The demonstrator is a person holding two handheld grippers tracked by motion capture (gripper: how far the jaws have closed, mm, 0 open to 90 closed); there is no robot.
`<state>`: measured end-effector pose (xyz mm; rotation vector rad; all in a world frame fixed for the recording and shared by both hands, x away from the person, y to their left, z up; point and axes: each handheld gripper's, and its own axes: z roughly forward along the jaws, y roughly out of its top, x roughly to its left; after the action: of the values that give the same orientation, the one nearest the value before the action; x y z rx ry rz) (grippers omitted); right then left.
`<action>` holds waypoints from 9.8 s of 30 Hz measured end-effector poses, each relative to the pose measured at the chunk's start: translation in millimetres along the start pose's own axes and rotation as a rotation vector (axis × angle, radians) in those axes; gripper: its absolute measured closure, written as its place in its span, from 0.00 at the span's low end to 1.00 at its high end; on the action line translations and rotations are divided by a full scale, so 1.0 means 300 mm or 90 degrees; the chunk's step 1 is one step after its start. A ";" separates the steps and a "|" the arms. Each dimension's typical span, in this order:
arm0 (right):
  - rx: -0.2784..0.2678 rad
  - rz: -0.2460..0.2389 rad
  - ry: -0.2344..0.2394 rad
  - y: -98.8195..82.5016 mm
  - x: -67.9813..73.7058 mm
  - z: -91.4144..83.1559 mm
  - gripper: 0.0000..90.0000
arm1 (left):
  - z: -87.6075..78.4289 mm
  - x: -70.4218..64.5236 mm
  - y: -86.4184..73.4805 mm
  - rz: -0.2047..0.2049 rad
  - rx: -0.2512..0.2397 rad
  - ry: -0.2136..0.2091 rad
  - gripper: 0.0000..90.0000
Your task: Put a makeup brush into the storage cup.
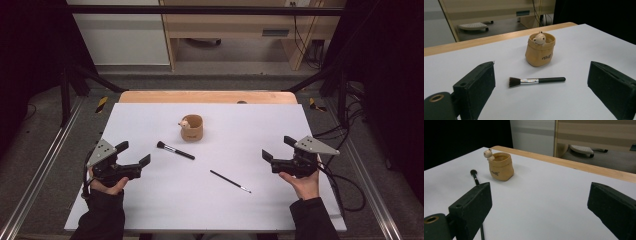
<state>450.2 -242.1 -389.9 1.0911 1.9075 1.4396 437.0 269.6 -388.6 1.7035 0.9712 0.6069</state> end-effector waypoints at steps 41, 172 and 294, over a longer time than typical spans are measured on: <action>0.093 -0.083 0.029 0.083 0.138 0.105 0.14 | 0.016 0.016 -0.048 0.006 0.044 0.013 0.08; 0.389 -0.149 0.125 -0.003 0.291 0.311 0.63 | 0.023 0.005 -0.056 0.024 0.064 0.010 0.07; 0.441 -0.190 0.284 0.143 0.348 0.312 0.95 | 0.107 -0.172 0.063 0.205 0.148 -0.095 0.09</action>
<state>479.0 -99.3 -371.0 0.7227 2.8732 0.9138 439.8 206.8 -378.6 2.1035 0.6859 0.5803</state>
